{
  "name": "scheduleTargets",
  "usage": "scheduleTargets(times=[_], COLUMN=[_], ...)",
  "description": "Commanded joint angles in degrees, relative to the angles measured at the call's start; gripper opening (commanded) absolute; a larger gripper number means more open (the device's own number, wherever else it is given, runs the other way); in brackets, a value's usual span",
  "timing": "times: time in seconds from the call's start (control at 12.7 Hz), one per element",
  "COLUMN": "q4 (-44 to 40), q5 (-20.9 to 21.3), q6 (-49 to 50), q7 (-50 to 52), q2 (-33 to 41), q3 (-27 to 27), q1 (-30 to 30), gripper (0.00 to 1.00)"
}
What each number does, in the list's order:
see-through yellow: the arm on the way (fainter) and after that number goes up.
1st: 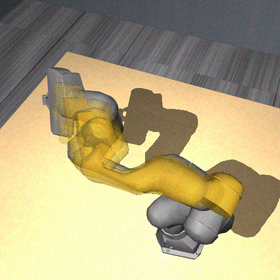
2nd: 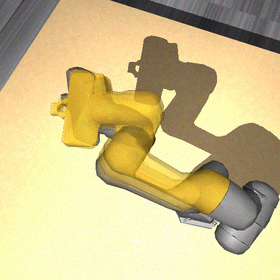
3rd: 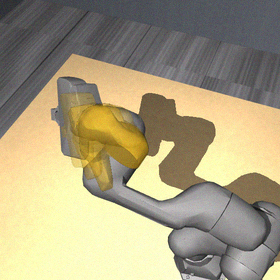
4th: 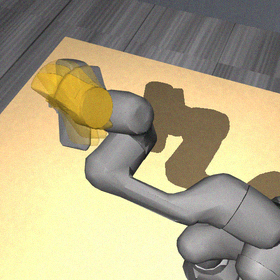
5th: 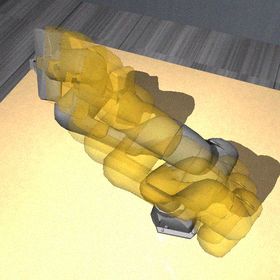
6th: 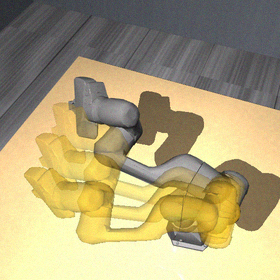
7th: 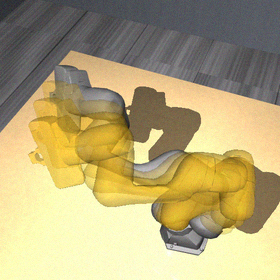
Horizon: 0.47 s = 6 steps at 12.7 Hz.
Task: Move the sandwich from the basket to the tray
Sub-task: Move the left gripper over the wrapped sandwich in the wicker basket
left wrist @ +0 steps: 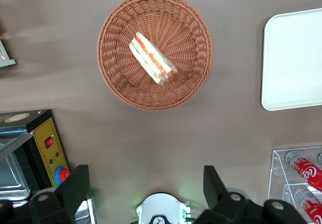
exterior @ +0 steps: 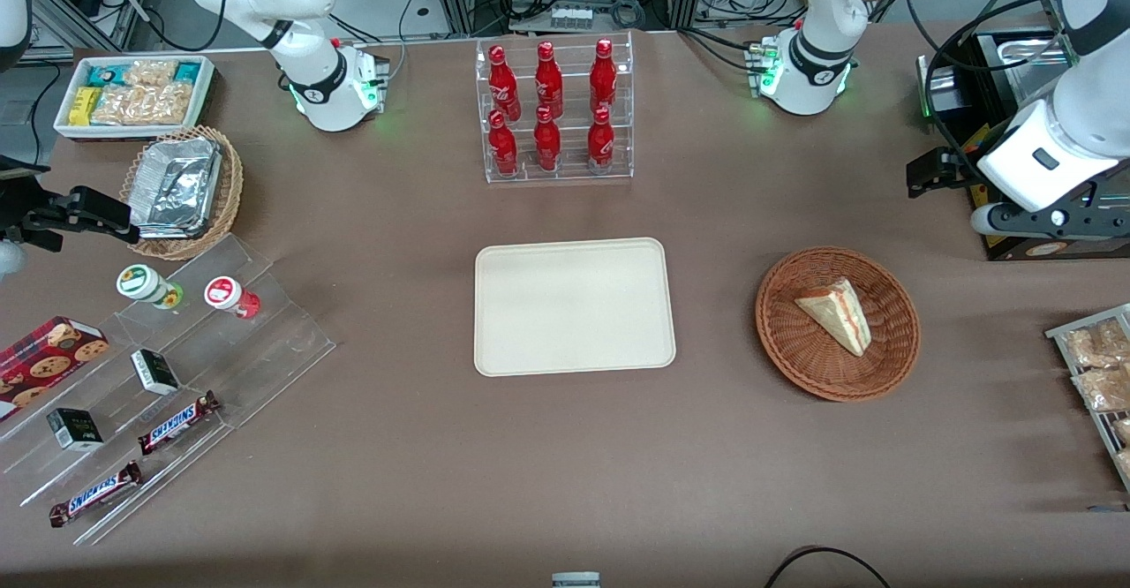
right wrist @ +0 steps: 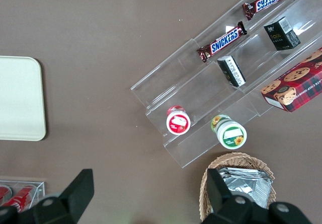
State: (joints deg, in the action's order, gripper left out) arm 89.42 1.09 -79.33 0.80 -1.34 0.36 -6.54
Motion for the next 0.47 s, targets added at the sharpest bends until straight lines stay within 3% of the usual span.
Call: scheduleTargets(times=[0.0,0.39], q4=[-0.04,7.93], q5=[-0.21,0.14], q6=[0.85,-8.27], q7=[0.25,0.26], q2=[1.26,1.52], q3=[0.34,0.43], q1=[-0.41,-0.23], gripper=[1.00,1.00])
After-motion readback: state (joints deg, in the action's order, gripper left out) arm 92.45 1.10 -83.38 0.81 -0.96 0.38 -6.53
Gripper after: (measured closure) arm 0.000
